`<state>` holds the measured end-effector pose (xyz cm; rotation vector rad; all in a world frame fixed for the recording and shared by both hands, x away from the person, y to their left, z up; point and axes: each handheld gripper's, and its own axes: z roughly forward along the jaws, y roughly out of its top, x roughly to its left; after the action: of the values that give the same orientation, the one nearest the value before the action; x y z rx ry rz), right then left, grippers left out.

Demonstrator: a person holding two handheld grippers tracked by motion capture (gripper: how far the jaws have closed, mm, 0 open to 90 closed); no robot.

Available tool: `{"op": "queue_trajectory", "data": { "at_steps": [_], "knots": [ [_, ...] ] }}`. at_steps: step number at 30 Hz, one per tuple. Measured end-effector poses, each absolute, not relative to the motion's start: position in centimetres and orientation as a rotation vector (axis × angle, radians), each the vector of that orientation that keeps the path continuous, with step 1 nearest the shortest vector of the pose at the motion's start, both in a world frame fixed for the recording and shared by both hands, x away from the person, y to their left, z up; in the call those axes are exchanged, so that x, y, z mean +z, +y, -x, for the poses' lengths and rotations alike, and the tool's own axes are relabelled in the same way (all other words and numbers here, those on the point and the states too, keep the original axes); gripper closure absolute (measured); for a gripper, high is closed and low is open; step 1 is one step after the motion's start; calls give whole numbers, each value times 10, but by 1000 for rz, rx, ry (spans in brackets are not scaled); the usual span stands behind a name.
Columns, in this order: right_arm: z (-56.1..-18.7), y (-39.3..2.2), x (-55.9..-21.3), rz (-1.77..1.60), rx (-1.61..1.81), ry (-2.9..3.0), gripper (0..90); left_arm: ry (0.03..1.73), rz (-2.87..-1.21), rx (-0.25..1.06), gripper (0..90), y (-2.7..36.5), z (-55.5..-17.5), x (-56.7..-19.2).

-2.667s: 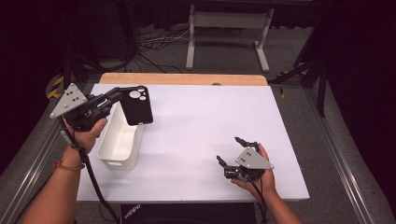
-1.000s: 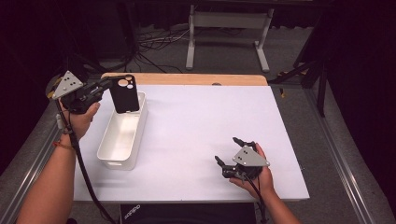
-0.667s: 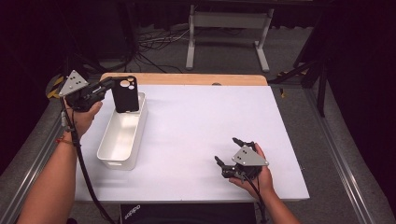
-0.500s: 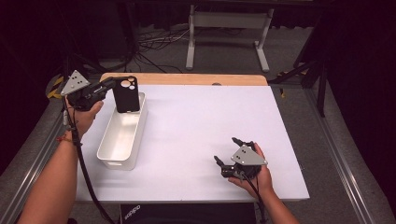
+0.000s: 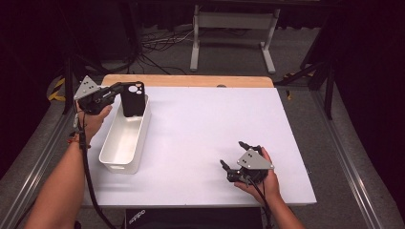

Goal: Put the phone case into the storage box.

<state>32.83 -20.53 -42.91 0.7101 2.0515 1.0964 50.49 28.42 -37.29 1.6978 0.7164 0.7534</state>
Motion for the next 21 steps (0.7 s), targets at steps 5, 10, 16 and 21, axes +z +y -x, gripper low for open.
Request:
{"op": "queue_trajectory", "data": {
  "at_steps": [5,10,16,21],
  "knots": [
    [-329,-206,-431,-716,1086,2053,152,705,-1702,745,828,285,-510,-382],
    [-329,-205,-433,-714,1075,2063,152,714,-1672,724,828,287,-515,-390],
    [-329,-204,-433,-715,1074,2069,153,743,-1654,714,825,291,-518,-394],
    [-329,-204,-432,-714,1074,2068,153,772,-1658,731,814,294,-520,-396]
  ]
}}
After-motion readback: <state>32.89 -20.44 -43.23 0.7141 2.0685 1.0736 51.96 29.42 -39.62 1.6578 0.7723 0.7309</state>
